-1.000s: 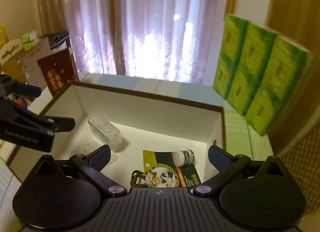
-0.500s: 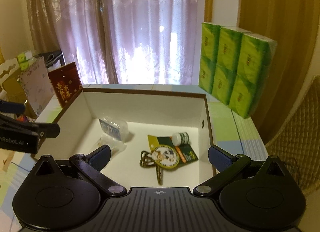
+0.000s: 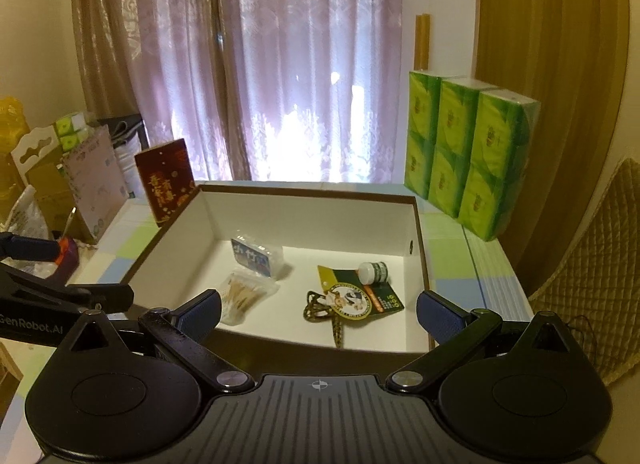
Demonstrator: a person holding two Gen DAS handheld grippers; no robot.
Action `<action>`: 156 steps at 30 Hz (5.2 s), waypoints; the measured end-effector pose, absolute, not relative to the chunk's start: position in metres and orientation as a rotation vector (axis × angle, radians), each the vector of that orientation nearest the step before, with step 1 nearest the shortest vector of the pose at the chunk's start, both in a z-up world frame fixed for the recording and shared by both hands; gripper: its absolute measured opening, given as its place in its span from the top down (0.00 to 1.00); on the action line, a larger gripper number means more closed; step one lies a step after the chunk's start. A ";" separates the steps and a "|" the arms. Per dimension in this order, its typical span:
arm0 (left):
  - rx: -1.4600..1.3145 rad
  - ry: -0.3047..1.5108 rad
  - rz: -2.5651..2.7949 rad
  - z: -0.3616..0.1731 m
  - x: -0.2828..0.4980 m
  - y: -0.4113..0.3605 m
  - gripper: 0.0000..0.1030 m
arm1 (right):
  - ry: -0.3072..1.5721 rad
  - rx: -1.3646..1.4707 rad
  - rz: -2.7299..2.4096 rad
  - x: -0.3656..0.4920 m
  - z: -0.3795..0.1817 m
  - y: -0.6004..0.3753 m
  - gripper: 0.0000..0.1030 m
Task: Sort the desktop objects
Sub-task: 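Withdraw both tools from the box toward the remaining table items, then grasp the brown scrunchie with the left tool while the right tool grasps the black USB cable, then carry the scrunchie and cable into the box and release both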
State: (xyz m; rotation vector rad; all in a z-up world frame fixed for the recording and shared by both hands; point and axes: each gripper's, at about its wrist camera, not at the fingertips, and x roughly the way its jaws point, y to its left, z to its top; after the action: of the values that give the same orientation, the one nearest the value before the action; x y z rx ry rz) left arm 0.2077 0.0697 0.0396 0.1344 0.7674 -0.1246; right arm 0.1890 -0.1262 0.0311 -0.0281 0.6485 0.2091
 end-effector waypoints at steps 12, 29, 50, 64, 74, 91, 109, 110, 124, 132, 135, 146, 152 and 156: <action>0.116 0.795 -0.116 0.028 0.160 0.089 0.02 | 0.700 -0.025 0.252 0.144 0.016 -0.139 0.02; 0.129 0.906 -0.136 -0.012 0.109 0.102 0.02 | 0.883 -0.016 0.252 0.094 -0.037 -0.156 0.02; 0.134 0.974 -0.136 -0.041 0.100 0.103 0.02 | 1.012 -0.029 0.246 0.083 -0.087 -0.152 0.02; 0.144 1.011 -0.115 -0.059 0.108 0.106 0.02 | 1.027 0.019 0.182 0.094 -0.121 -0.166 0.02; 0.150 0.990 -0.131 -0.064 0.117 0.105 0.02 | 1.005 -0.085 0.206 0.101 -0.142 -0.153 0.40; 0.149 0.933 -0.250 -0.081 0.177 0.114 0.13 | 0.957 -0.069 0.091 0.127 -0.142 -0.198 0.83; 0.255 0.985 -0.484 -0.126 0.232 0.089 0.62 | 0.923 -0.053 0.076 0.129 -0.145 -0.203 0.82; 0.251 0.990 -0.495 -0.128 0.230 0.090 0.66 | 0.923 -0.053 0.076 0.129 -0.145 -0.203 0.82; 0.086 0.941 -0.425 -0.094 0.196 0.120 0.90 | 0.901 -0.109 0.078 0.124 -0.146 -0.198 0.83; 0.012 0.896 -0.391 -0.067 0.177 0.132 0.90 | 0.937 -0.028 0.094 0.119 -0.140 -0.197 0.88; 0.003 0.879 -0.394 -0.058 0.173 0.130 0.90 | 0.939 0.061 0.115 0.117 -0.130 -0.202 0.89; -0.011 0.812 -0.428 -0.031 0.176 0.119 0.90 | 0.829 0.169 0.218 0.124 -0.071 -0.203 0.89; 0.003 0.770 -0.440 -0.016 0.193 0.111 0.90 | 0.747 0.190 0.286 0.155 -0.036 -0.197 0.89; 0.012 0.741 -0.434 -0.003 0.208 0.108 0.90 | 0.681 0.165 0.327 0.179 -0.012 -0.186 0.89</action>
State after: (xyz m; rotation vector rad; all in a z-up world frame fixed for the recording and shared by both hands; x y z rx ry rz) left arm 0.2078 0.1077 -0.0032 0.0121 0.7410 -0.4337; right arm 0.1793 -0.1856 -0.0115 0.1647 0.6809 0.3272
